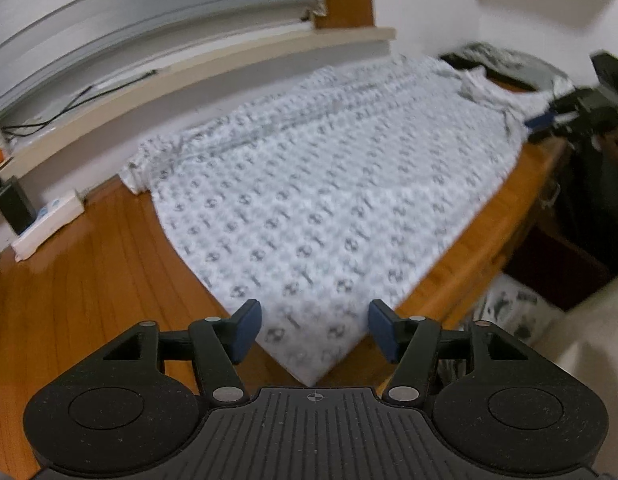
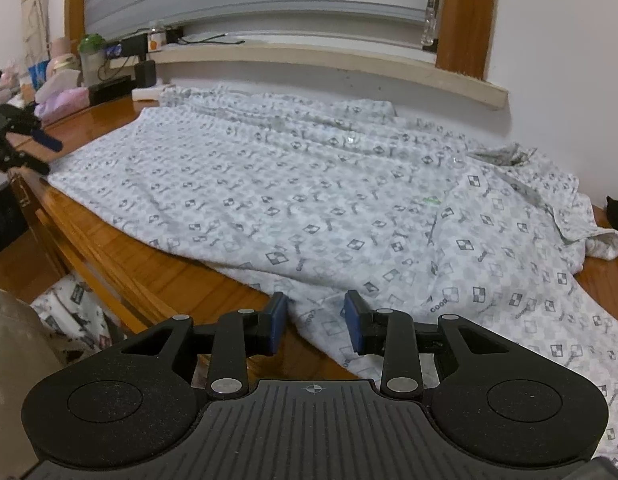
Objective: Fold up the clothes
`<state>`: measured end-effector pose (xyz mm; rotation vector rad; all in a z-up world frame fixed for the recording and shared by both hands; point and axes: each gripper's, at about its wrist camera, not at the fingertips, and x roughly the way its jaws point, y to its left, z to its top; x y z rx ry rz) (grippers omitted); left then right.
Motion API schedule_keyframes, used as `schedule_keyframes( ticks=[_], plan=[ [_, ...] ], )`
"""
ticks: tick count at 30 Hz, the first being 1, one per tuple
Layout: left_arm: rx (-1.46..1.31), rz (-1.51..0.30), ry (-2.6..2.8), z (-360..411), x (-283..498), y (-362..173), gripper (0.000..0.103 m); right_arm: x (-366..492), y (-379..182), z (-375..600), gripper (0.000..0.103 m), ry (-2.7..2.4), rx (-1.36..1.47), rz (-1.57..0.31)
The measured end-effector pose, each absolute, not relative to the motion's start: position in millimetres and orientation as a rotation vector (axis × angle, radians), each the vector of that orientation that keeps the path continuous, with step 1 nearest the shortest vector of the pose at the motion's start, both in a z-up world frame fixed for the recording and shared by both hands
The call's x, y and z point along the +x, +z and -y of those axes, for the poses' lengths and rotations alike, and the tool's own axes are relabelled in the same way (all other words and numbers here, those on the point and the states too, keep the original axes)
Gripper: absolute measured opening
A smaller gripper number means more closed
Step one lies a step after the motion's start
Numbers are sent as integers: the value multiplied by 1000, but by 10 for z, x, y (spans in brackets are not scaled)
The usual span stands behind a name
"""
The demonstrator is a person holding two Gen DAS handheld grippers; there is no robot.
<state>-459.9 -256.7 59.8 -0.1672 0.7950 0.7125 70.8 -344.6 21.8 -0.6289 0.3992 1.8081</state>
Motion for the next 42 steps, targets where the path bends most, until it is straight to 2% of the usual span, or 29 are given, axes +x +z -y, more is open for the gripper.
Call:
schedule_keyframes(
  ticks=[2, 5, 13, 16, 18, 19, 21, 30, 39, 41, 42],
  plan=[
    [-169, -803, 700, 2571, -4580, 571, 64, 706, 215, 3451, 29, 1802, -625, -392],
    [-171, -803, 673, 2570, -4558, 545, 63, 706, 220, 3477, 10, 1790, -615, -375],
    [-131, -840, 624, 2612, -4546, 525, 63, 762, 256, 3589, 7, 1806, -615, -392],
    [-148, -826, 615, 2569, -4584, 547, 49, 780, 271, 3625, 7, 1812, -617, -397],
    [-173, -820, 603, 2530, -4605, 570, 26, 768, 294, 3607, 8, 1811, -615, -382],
    [-185, -817, 599, 2509, -4616, 581, 8, 762, 305, 3597, 8, 1810, -614, -374],
    [-199, -809, 618, 2458, -4651, 601, 4, 752, 333, 3578, 8, 1809, -612, -357],
    [-222, -634, 706, 2061, -4746, 1071, 3, 682, 652, 3291, 7, 1750, -643, -125],
    [-229, -659, 802, 1046, -4281, 1187, 3, 579, 629, 2189, 7, 1646, -767, -10],
    [-263, -678, 841, 851, -4210, 1097, 8, 562, 553, 1910, 8, 1615, -791, -13],
    [-272, -685, 863, 823, -4209, 1044, 9, 550, 516, 1789, 12, 1599, -797, -18]
  ],
)
